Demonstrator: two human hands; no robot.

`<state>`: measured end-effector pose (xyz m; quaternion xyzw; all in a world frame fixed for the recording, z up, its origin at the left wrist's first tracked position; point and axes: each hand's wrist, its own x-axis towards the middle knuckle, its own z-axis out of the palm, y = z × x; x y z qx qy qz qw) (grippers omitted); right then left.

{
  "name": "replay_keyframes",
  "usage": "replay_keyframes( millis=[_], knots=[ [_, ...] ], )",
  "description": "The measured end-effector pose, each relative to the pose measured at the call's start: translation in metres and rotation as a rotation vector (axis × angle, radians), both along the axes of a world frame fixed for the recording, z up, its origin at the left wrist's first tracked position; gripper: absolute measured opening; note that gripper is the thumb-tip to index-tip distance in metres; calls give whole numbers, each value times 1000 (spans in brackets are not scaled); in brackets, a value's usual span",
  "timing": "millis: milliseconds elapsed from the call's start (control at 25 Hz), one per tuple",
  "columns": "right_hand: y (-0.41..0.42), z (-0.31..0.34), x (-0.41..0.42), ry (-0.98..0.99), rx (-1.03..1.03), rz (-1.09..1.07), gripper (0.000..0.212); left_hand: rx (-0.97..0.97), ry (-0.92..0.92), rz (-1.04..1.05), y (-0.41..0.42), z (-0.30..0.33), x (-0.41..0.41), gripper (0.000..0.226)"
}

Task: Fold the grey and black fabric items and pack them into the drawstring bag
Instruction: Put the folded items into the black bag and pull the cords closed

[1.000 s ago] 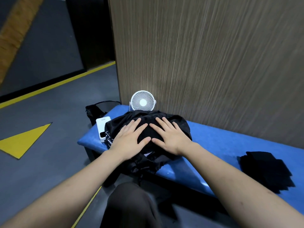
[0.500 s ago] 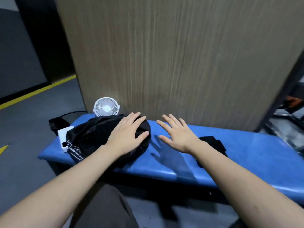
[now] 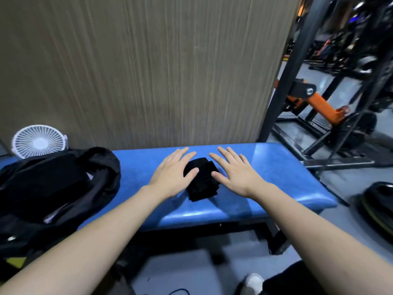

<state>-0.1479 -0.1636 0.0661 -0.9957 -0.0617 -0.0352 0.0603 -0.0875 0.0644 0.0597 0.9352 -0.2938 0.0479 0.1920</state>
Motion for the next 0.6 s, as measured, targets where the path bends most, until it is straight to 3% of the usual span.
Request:
replay_keyframes(
  millis=[200,400,600],
  knots=[
    [2,-20,24,19,132,1,61,-133,168,67,-20,-21,21,49],
    [22,-55,45,228,304,-28,56,-97,255,144,-20,-64,22,46],
    [22,-55,46,303,438,-62,53,-208,422,175,-25,-62,21,50]
  ],
)
